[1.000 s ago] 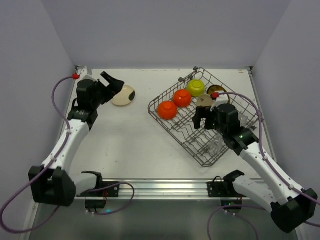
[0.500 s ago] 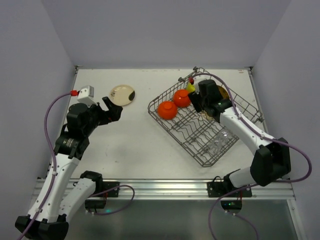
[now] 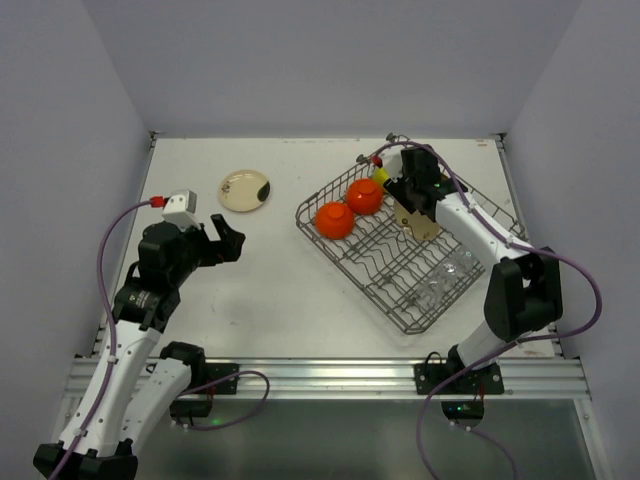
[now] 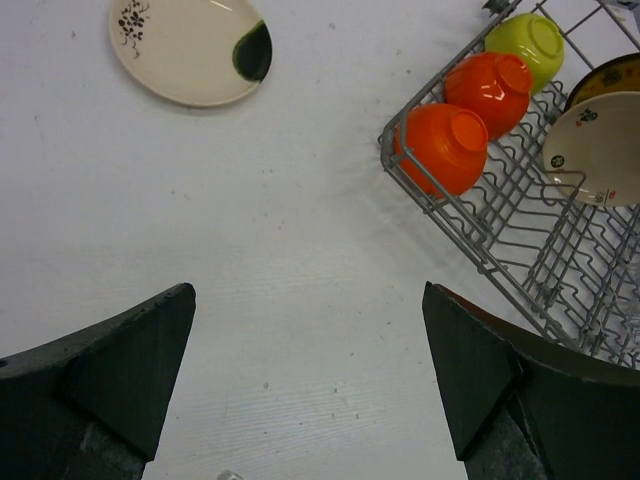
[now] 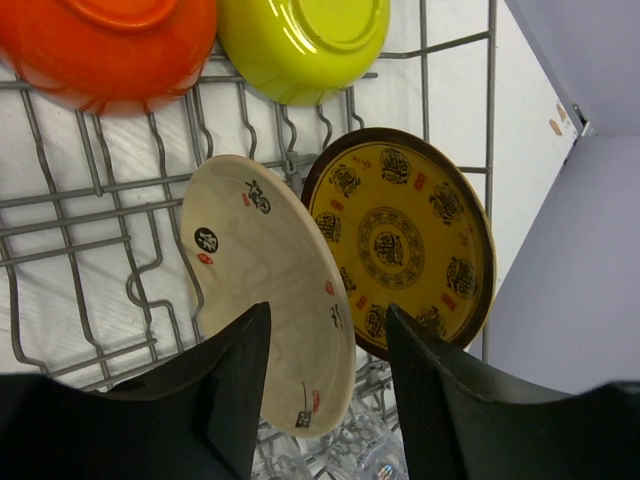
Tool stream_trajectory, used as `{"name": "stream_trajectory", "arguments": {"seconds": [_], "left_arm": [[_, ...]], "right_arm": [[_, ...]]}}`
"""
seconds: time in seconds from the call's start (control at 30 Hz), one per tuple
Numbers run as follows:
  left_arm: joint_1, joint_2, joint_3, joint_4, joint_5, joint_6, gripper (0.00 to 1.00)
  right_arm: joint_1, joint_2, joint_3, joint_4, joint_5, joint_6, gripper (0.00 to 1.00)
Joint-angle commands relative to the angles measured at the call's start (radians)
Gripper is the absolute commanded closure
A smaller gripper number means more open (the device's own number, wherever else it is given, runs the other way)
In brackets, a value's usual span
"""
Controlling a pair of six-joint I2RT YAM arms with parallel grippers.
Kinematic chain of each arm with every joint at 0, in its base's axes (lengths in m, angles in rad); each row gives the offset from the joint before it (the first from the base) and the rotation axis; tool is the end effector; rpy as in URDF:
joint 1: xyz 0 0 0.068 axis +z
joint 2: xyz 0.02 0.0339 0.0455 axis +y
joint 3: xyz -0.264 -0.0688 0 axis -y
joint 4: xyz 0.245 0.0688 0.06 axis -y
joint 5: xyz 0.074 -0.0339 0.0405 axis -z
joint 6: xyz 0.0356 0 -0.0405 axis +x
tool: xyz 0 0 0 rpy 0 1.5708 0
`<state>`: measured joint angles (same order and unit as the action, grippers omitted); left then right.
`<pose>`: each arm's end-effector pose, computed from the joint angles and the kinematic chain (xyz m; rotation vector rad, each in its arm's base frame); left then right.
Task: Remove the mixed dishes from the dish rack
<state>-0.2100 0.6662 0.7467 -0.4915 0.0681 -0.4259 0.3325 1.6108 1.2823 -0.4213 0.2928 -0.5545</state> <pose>0.1484 -0.0341 0.3124 -0.1721 2.0051 -0.4771 0.3445 0.1081 0.2814 -0.8607 2.1585 -0.4517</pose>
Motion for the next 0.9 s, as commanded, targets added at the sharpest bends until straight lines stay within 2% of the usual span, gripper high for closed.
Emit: {"name": "stream_trajectory", "arguments": {"seconds": [0.0,0.23,0.27,0.47,0.53,0.6,0.87], "left_arm": [[-0.006,-0.016,0.006,0.021,0.03,0.032,0.0],[-0.019,-0.036,0.002,0.025,0.029,0.033,0.0],[-0.019,-0.034,0.0,0.03,0.033,0.033,0.0],[-0.019,-0.034,-0.003,0.037,0.041,0.033,0.0],[-0.019,-0.036,-0.006,0.041,0.05,0.033,0.0],[-0.019,-0.036,-0.007,0.047,0.055,0.035,0.0],[-0.019,-0.039,-0.007,0.045,0.058,0.035,0.0]], "right_arm": [[-0.027,0.012,0.029,-0.042,-0.043,-0.082,0.49],[-0.038,0.038,0.025,-0.039,-0.06,-0.093,0.54],[-0.038,0.043,0.02,-0.031,-0.064,-0.099,0.63],[-0.049,0.054,-0.003,-0.005,-0.07,-0.104,0.74],[-0.049,0.041,-0.018,0.007,-0.075,-0.111,0.75],[-0.049,0.032,-0.032,0.01,-0.084,-0.137,0.87],[-0.061,-0.029,-0.041,0.015,-0.08,-0.166,0.92]]}}
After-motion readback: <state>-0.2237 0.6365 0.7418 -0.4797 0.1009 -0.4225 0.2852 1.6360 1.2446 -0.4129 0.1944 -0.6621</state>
